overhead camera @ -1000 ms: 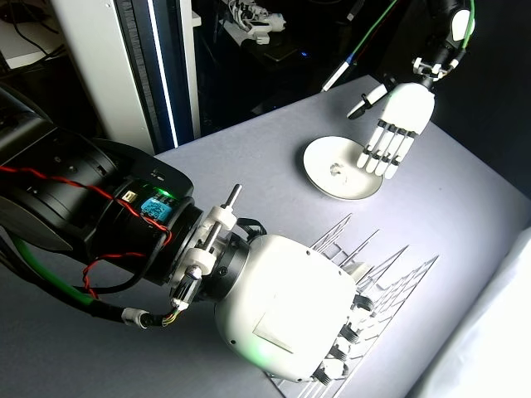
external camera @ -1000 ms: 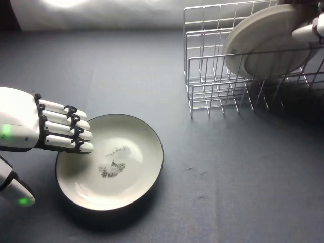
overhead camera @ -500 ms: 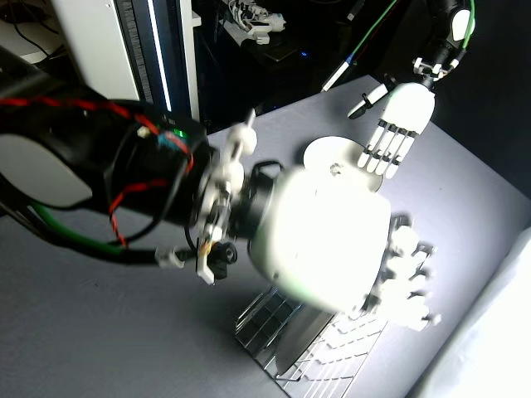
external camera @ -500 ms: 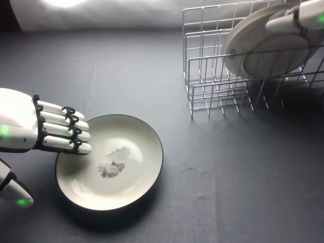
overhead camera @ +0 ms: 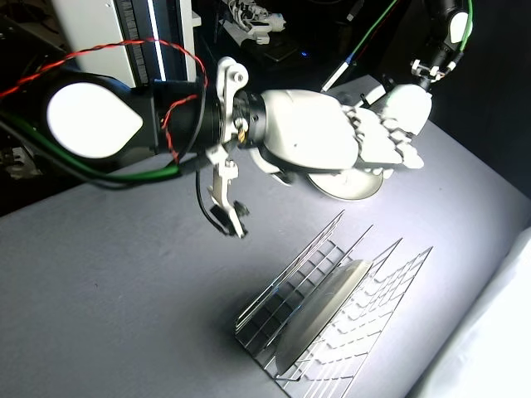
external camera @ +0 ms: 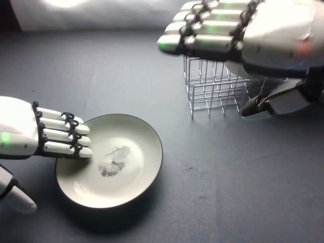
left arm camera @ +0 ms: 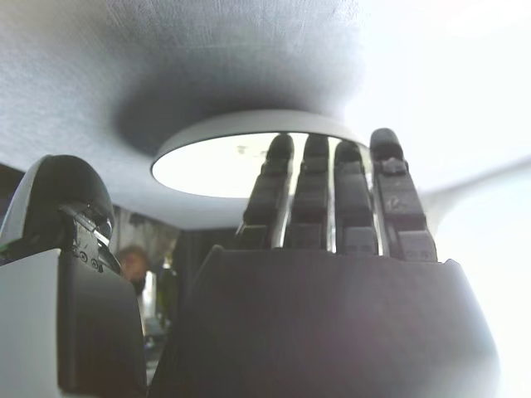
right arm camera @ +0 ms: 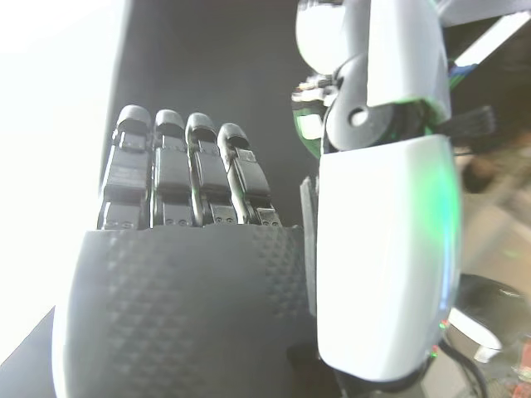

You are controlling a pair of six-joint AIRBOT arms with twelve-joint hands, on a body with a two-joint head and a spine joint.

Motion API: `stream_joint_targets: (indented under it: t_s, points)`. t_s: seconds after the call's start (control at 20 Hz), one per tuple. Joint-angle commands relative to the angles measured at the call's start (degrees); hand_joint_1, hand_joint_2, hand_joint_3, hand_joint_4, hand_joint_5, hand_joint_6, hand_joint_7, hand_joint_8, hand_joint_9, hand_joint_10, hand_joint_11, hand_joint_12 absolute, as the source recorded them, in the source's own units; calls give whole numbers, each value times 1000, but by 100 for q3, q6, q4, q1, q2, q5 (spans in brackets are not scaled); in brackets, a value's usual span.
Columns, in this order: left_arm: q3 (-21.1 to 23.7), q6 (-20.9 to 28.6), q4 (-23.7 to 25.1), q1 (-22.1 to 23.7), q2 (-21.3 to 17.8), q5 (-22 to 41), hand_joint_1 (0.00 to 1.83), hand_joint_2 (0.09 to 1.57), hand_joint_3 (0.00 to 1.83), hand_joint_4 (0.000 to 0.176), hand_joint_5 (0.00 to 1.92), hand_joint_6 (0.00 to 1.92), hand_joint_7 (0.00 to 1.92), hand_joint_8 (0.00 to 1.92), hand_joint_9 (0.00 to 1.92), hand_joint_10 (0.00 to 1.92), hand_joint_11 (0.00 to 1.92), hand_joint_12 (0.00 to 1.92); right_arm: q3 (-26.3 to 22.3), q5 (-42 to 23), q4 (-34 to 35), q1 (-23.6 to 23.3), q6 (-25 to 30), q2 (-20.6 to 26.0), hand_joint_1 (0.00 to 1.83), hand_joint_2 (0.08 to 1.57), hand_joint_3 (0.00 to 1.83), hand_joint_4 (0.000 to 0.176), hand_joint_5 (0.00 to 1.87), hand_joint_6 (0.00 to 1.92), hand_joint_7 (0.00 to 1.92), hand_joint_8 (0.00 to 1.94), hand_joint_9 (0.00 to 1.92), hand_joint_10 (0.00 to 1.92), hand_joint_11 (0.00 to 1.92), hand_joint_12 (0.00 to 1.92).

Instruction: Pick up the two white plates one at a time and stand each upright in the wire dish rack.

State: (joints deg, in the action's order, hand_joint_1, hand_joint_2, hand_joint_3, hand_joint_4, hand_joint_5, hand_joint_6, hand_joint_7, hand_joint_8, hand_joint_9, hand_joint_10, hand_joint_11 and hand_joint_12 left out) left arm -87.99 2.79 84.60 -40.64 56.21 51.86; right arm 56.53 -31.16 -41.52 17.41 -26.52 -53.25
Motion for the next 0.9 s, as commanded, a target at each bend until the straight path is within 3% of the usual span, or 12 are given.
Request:
stream_joint_targets:
  t_s: [0.0, 0.4, 0.55, 0.85]
  points:
    - [-18, 47, -73, -55, 20, 149, 0, 1095, 2, 0, 0, 0, 0, 0, 0, 0, 6, 6, -11, -557, 89, -23, -12, -19, 1328, 887, 8, 0, 0, 0, 0, 0, 0, 0, 0, 0]
    - [-58, 303, -73, -630, 180, 218, 0, 1097, 4, 0, 0, 0, 0, 0, 0, 0, 20, 13, -1, -213, -563, 236, -77, -573, 1347, 906, 8, 0, 0, 0, 0, 0, 0, 0, 0, 0]
    - [-53, 344, -74, -816, 239, 241, 0, 1088, 0, 0, 0, 0, 0, 0, 10, 3, 35, 21, 35, 8, -632, 381, -80, -866, 1220, 873, 0, 0, 0, 0, 0, 0, 0, 0, 0, 0]
    - [-39, 505, -91, -1161, 326, 262, 0, 1083, 0, 0, 2, 1, 0, 0, 9, 4, 28, 19, 498, 201, -708, 560, -113, -1582, 1209, 883, 0, 0, 0, 0, 0, 0, 0, 0, 0, 0]
